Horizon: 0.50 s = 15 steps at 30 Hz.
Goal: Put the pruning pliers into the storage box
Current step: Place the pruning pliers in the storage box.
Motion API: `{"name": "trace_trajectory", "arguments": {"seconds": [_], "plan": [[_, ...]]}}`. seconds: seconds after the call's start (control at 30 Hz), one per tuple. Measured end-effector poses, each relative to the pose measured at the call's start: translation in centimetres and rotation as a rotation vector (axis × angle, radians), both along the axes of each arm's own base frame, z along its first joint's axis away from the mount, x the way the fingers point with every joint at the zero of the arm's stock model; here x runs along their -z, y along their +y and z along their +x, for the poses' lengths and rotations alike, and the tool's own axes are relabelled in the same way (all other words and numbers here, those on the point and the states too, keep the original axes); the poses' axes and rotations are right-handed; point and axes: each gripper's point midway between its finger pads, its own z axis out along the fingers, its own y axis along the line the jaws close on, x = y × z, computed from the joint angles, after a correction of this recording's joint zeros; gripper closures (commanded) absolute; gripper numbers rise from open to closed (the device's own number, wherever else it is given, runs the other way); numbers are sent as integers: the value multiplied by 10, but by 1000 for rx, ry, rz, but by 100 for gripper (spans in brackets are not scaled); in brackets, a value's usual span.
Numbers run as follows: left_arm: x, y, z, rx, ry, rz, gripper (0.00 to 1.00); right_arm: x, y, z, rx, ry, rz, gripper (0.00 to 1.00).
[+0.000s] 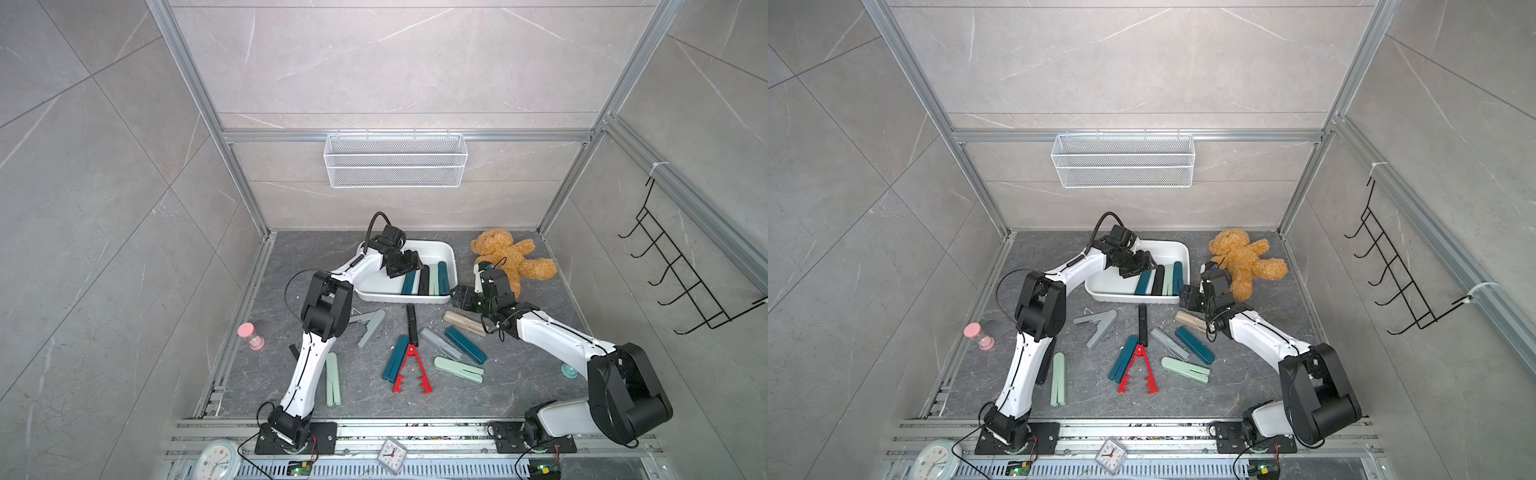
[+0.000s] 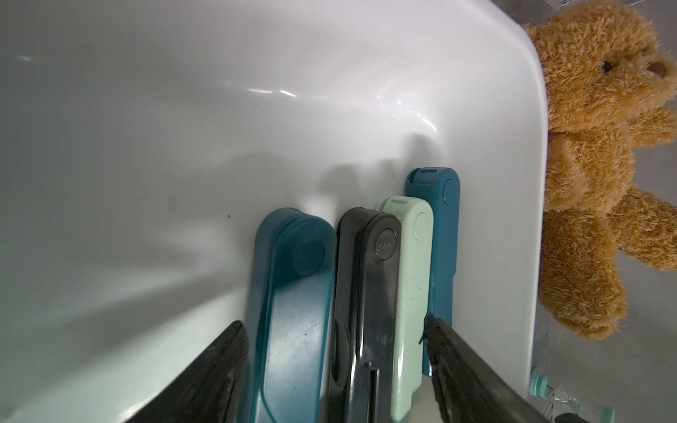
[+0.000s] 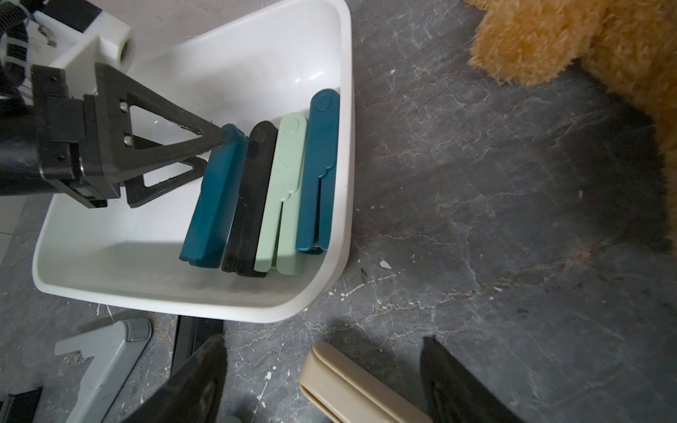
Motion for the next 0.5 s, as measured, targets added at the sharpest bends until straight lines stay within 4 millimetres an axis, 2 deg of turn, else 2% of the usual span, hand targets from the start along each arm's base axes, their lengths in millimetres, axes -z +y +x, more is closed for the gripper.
{"name": "trace_trajectory", "arguments": {"seconds": [0.5], "plan": [[-2,-18,-11,39,24,-60,21,-6,1,3,0,-12,4,16]]}}
